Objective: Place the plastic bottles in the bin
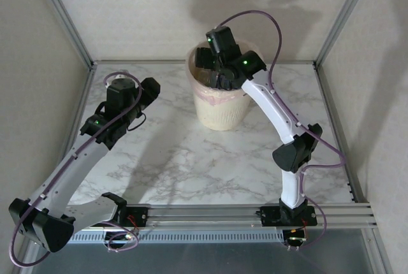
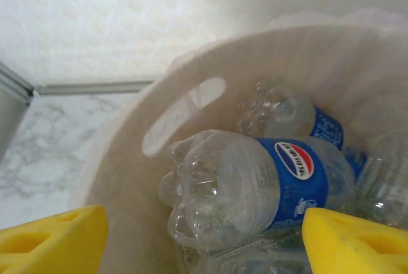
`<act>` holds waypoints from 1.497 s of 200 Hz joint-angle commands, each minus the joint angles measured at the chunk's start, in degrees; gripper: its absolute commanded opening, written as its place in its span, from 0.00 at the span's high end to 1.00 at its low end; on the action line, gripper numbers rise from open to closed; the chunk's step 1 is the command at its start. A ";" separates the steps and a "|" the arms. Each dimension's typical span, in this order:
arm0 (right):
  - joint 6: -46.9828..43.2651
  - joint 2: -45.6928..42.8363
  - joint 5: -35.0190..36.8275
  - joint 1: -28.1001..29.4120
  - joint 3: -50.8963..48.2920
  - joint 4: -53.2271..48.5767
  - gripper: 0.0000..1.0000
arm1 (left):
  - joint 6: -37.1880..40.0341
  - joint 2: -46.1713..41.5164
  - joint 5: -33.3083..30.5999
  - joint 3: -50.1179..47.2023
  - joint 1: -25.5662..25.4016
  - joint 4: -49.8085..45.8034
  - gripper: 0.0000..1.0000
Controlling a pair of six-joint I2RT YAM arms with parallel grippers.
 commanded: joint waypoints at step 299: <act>-18.45 -26.87 -0.54 -38.49 -119.00 121.35 0.01 | 44.05 26.88 -9.72 -52.97 17.68 101.40 0.01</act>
